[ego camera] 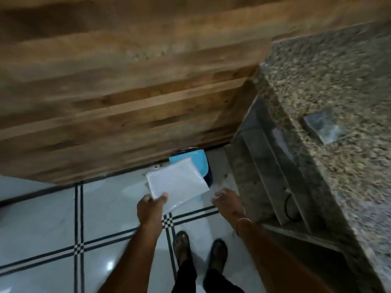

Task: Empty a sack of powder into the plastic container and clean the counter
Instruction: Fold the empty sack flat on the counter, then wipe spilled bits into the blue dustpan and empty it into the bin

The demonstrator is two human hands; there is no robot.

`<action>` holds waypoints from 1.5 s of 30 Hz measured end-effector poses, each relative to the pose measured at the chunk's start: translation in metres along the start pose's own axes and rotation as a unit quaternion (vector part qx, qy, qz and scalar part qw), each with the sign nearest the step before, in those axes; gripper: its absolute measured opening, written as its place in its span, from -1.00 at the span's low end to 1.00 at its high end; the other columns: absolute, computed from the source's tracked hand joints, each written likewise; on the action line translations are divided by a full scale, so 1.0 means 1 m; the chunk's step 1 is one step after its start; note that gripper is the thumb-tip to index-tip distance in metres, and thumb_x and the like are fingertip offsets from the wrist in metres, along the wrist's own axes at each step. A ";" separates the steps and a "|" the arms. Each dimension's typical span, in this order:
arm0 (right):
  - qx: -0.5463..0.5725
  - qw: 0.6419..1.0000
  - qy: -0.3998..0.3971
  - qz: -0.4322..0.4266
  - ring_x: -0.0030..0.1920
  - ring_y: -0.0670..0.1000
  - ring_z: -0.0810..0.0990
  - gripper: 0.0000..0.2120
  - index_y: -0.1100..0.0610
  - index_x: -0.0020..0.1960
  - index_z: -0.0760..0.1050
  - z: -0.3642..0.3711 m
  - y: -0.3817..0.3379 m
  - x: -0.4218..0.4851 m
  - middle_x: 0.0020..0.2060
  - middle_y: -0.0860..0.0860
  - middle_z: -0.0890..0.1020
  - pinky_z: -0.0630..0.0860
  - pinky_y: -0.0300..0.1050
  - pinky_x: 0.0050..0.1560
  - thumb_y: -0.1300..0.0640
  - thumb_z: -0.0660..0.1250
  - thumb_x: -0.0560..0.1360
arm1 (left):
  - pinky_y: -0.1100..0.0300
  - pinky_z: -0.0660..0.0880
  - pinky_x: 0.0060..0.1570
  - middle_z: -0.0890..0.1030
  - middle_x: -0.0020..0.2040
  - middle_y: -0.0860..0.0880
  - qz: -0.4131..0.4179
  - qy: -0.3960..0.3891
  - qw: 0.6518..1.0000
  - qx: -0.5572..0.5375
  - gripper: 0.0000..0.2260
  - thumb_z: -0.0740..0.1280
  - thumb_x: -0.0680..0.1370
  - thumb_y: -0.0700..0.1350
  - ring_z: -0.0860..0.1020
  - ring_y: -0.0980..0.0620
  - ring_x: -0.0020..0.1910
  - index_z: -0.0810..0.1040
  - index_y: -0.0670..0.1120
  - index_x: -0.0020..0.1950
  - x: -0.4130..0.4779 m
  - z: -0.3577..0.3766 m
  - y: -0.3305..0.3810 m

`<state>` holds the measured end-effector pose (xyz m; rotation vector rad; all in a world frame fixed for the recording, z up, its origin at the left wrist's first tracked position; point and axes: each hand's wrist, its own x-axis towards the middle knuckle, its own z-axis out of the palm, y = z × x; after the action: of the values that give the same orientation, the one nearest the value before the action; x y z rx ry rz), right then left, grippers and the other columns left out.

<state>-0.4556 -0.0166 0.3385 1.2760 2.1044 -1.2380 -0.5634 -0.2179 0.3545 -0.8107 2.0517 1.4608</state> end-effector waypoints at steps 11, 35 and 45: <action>-0.129 0.991 -0.033 -0.002 0.25 0.19 0.56 -0.46 0.18 0.25 0.55 0.186 0.075 0.258 0.21 0.17 0.60 0.55 0.03 0.21 -0.17 0.48 0.45 | 0.23 0.39 -0.25 0.62 0.00 -0.18 -0.025 0.109 0.993 -0.034 -0.69 0.54 0.52 -0.11 0.55 -0.09 -0.06 0.61 -0.27 0.14 0.215 0.094 -0.127; 0.012 0.975 0.204 0.089 -0.29 0.04 0.44 -0.73 0.24 -0.01 0.50 0.144 0.200 0.194 -0.39 -0.13 0.38 0.28 -0.13 -0.34 0.01 0.37 0.61 | -0.01 0.61 -0.02 0.68 0.05 -0.15 -0.051 -0.043 0.994 0.087 -0.56 0.59 0.42 -0.05 0.66 -0.14 -0.01 0.57 -0.14 0.23 0.284 0.198 -0.135; 0.170 0.966 0.163 0.110 -0.09 0.17 0.66 -0.32 0.11 -0.04 0.58 0.076 0.164 0.074 -0.20 0.05 0.68 0.60 0.10 -0.06 -0.51 0.20 0.40 | 0.15 0.43 0.17 0.62 0.32 -0.09 0.131 -0.130 0.933 0.310 -0.50 0.48 0.55 0.06 0.59 -0.12 0.28 0.47 -0.05 0.44 0.128 0.177 -0.048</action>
<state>-0.3630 -0.0097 0.1666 1.9247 1.9368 -1.4074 -0.6099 -0.0855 0.1808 -0.0846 2.2663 0.8728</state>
